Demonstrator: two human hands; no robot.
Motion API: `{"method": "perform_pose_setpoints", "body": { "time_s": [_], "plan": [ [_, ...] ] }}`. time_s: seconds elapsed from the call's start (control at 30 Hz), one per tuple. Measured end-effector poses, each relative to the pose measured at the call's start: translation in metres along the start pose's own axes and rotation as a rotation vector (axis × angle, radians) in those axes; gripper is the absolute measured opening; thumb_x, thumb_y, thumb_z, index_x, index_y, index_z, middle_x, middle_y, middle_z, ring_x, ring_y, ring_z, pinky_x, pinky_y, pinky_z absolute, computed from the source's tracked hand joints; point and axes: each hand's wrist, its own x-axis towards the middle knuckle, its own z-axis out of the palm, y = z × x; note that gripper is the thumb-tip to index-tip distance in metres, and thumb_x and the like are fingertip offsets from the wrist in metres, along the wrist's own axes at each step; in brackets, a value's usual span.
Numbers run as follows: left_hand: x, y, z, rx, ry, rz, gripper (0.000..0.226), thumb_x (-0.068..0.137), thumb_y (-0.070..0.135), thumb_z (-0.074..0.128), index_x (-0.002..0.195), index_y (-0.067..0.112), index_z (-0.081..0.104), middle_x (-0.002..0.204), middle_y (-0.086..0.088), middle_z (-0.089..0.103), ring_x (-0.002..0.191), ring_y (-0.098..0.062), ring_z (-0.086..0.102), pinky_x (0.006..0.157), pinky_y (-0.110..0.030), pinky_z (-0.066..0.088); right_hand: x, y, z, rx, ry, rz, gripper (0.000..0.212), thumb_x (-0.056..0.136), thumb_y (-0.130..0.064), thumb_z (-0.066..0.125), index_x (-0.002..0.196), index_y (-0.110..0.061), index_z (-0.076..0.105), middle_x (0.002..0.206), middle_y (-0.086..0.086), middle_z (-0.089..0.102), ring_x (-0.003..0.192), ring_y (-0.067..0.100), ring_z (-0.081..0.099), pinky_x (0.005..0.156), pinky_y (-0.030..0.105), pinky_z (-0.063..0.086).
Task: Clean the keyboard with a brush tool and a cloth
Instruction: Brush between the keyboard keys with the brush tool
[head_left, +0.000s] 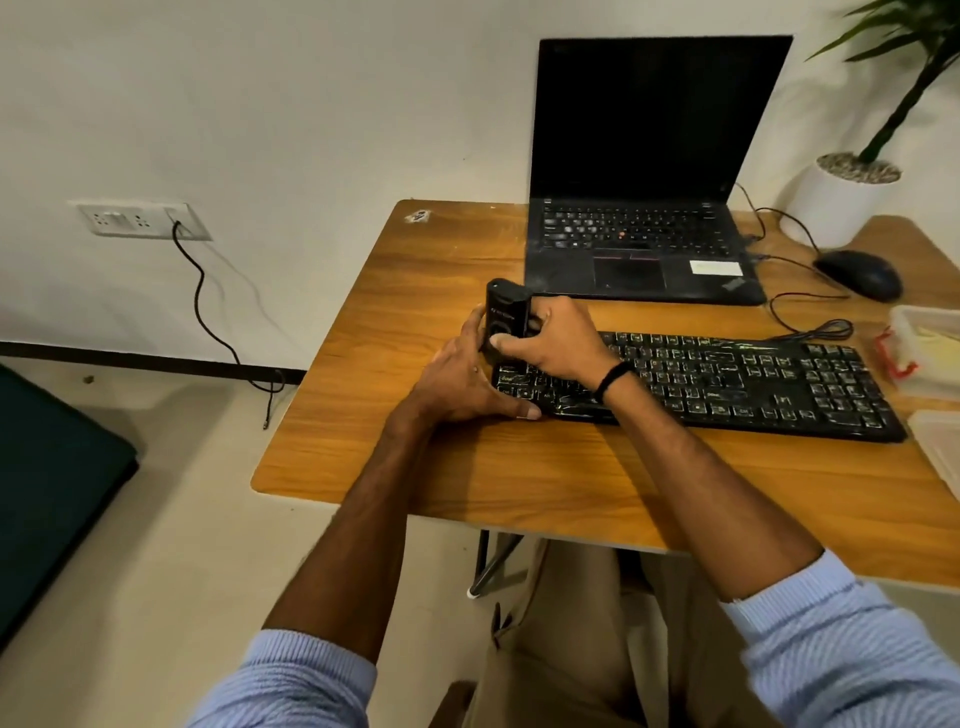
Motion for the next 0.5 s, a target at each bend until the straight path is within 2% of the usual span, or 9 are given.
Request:
{"method": "perform_pose_setpoints", "body": {
  "time_s": [0.03,0.1,0.17,0.27,0.33,0.4,0.5],
  "plan": [
    [0.0,-0.002,0.0,0.0,0.009,-0.002,0.156,0.041,0.07,0.096,0.162,0.029,0.006,0.155,0.006,0.045,0.142,-0.022,0.043,0.117,-0.052,0.039,0.0,0.0,0.0,-0.013,-0.028,-0.015,0.031,0.077,-0.037,0.079,0.097,-0.015,0.072,0.085,-0.002,0.072,0.077,0.014,0.068,0.059,0.022,0.051],
    [-0.001,-0.001,-0.001,0.001,-0.005,-0.01,0.16,0.041,0.071,0.095,0.163,0.03,0.001,0.16,0.005,0.042,0.146,-0.022,0.038,0.12,-0.051,0.034,0.002,0.003,-0.001,-0.013,0.032,-0.005,0.033,0.078,-0.039,0.078,0.102,-0.017,0.072,0.089,-0.004,0.073,0.079,0.012,0.067,0.06,0.02,0.052],
    [-0.001,0.001,-0.001,-0.004,-0.024,-0.004,0.16,0.044,0.066,0.097,0.164,0.027,-0.002,0.162,0.004,0.04,0.148,-0.021,0.035,0.122,-0.05,0.031,0.003,0.007,-0.003,0.032,0.055,0.023,0.033,0.077,-0.04,0.078,0.102,-0.019,0.072,0.091,-0.004,0.073,0.081,0.011,0.067,0.066,0.025,0.057],
    [0.0,-0.001,-0.001,-0.009,0.012,0.023,0.15,0.043,0.067,0.097,0.16,0.024,0.014,0.146,0.008,0.049,0.135,-0.017,0.047,0.114,-0.05,0.043,0.001,0.006,-0.002,0.044,-0.134,-0.027,0.036,0.073,-0.04,0.081,0.1,-0.017,0.073,0.091,-0.003,0.074,0.086,0.013,0.07,0.075,0.035,0.06],
    [0.0,-0.001,-0.001,-0.014,0.004,0.019,0.156,0.042,0.069,0.097,0.162,0.027,0.007,0.152,0.007,0.048,0.14,-0.02,0.044,0.116,-0.052,0.04,0.001,0.005,-0.01,0.065,-0.159,-0.025,0.036,0.075,-0.036,0.082,0.103,-0.016,0.073,0.088,-0.007,0.073,0.082,0.009,0.07,0.068,0.024,0.058],
    [-0.001,0.001,-0.001,-0.006,-0.026,0.01,0.16,0.046,0.064,0.097,0.164,0.027,-0.004,0.162,0.002,0.039,0.149,-0.025,0.034,0.122,-0.054,0.03,0.005,0.01,-0.023,0.083,-0.169,0.012,0.036,0.076,-0.031,0.084,0.105,-0.014,0.071,0.084,-0.014,0.069,0.073,-0.003,0.066,0.056,0.008,0.047],
    [0.0,0.001,-0.001,0.0,-0.031,0.002,0.16,0.047,0.063,0.097,0.163,0.027,-0.006,0.164,0.002,0.036,0.151,-0.026,0.03,0.123,-0.053,0.027,0.008,0.012,-0.033,0.076,-0.211,0.029,0.036,0.075,-0.029,0.084,0.106,-0.016,0.07,0.084,-0.015,0.066,0.071,-0.01,0.06,0.052,0.003,0.042]
  ]
}}
